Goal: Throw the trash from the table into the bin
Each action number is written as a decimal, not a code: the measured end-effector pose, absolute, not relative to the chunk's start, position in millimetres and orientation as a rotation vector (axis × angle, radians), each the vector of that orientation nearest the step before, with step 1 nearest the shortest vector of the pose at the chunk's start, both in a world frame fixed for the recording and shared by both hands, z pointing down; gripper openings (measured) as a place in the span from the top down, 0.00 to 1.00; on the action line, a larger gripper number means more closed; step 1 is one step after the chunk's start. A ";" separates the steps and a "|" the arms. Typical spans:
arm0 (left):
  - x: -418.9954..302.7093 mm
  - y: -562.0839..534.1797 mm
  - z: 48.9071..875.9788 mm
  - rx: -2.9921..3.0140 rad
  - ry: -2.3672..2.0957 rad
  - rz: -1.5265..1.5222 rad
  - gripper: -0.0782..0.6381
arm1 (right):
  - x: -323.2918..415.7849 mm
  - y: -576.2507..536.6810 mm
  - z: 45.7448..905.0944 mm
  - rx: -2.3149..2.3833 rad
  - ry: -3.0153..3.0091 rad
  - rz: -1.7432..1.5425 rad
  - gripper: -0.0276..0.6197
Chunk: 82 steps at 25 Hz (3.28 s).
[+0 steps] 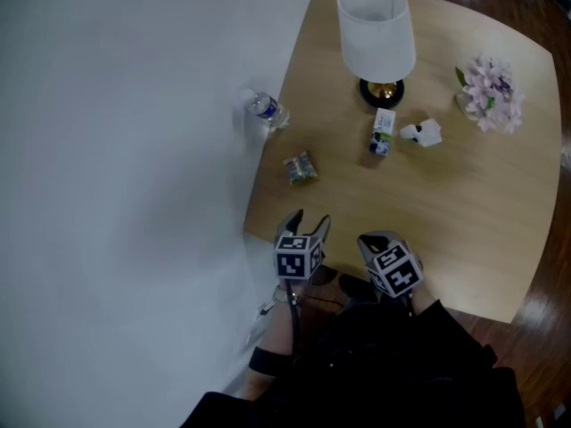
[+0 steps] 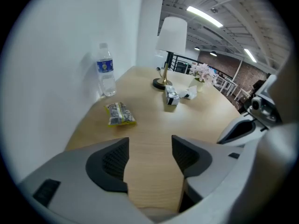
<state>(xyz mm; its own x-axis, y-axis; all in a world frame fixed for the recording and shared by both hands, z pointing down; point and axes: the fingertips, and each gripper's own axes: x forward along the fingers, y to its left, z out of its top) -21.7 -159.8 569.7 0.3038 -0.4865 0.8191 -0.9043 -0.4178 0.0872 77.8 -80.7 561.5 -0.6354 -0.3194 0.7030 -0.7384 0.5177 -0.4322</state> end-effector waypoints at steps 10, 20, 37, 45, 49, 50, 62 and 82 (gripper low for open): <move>-58.0 -261.4 599.7 1.940 -1.340 1.070 0.31 | 81.7 -106.0 575.8 0.887 -2.195 1.056 0.95; -54.0 -289.0 633.5 1.899 -1.334 1.127 0.33 | 93.5 -116.8 581.1 0.932 -2.182 1.115 0.95; -59.8 -274.1 612.3 1.923 -1.401 1.088 0.65 | 89.4 -106.8 573.0 0.918 -2.193 1.078 0.95; -77.0 -205.8 563.6 1.983 -1.410 0.971 0.71 | 63.8 -81.5 553.3 0.856 -2.232 0.992 0.95; -94.4 -160.2 542.9 1.988 -1.448 0.923 0.71 | 48.5 -67.0 543.9 0.817 -2.249 0.928 0.95; -100.3 -148.3 539.0 1.986 -1.460 0.909 0.71 | 43.5 -63.6 542.2 0.805 -2.252 0.907 0.95; -181.3 20.9 538.0 1.810 -1.598 0.798 0.71 | -34.4 1.1 528.1 0.582 -2.283 0.733 0.95; -231.4 143.1 626.4 1.587 -1.573 0.735 0.71 | -115.0 92.4 564.8 0.322 -2.198 0.629 0.95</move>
<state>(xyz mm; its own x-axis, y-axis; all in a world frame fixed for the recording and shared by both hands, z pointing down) -231.4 143.1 626.4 0.0715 -0.5471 0.8340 -0.9908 0.0576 0.1228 -115.0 92.4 564.8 -0.6403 -0.0204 0.7678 -0.4235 0.8434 -0.3307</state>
